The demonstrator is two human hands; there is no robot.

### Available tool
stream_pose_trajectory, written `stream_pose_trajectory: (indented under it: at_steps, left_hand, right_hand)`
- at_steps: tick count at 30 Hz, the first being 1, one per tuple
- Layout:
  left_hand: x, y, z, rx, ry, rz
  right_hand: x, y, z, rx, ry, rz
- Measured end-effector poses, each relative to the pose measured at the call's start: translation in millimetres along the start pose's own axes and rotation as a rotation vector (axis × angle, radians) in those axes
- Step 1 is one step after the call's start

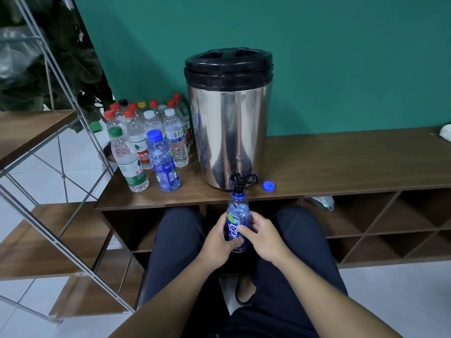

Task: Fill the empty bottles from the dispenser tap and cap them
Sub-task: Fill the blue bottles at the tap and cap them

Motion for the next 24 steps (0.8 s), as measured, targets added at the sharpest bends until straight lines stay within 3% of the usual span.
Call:
stream_pose_trajectory:
  at_steps: [24]
  left_hand:
    - [-0.6, 0.7, -0.7, 0.004, -0.005, 0.007]
  right_hand:
    - [1.3, -1.9, -3.3, -0.010, 0.015, -0.008]
Point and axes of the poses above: each hand's wrist, its own y-axis towards the middle knuckle, its own x-axis out of the palm, z = x × y, the point moved 5 cm from there along y, towards the middle knuckle, and after that the axes turned 3 degrees about -z, right-handed, at the moved point
